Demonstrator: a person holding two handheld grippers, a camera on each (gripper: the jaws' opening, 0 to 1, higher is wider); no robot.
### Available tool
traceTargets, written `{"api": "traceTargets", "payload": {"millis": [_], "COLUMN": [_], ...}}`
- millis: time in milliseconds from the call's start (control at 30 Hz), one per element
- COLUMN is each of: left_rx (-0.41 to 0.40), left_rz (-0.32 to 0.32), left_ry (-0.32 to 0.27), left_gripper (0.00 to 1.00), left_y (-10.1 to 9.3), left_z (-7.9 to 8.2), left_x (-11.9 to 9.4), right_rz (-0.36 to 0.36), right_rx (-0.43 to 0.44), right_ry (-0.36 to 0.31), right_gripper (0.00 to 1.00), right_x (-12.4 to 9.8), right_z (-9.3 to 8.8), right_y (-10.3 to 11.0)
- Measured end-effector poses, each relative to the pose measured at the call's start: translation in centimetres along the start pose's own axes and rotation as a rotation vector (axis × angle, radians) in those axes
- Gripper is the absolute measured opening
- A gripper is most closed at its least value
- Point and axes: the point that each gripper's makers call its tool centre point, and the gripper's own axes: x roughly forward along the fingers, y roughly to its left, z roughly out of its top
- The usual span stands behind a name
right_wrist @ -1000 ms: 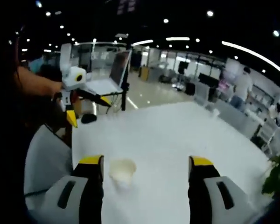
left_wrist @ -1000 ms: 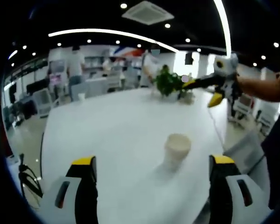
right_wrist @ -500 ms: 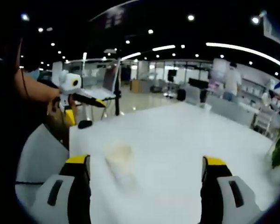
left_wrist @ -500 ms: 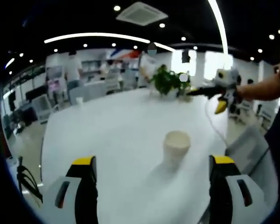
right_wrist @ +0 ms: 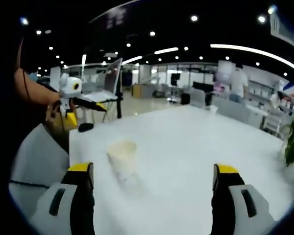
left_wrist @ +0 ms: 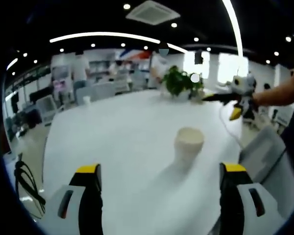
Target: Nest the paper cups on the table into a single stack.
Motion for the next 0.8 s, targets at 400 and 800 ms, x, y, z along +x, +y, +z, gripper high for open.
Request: {"api": "traceTargets", "payload": {"millis": [400, 800], "left_rx": [0.036, 0.077], "left_rz": [-0.002, -0.045], "left_ry": [0.006, 0.062], "left_gripper": [0.98, 0.97], "left_y": [0.0, -1.2], "left_z": [-0.4, -2.0], "left_x": [0.9, 3.0], "right_rz": [-0.003, 0.015], "right_rx": [0.004, 0.015], "right_ry": [0.020, 0.052], "right_gripper": [1.00, 0.99], "right_x": [0.1, 1.1], "right_z": [-1.2, -2.8], "right_y": [0.3, 1.2]}}
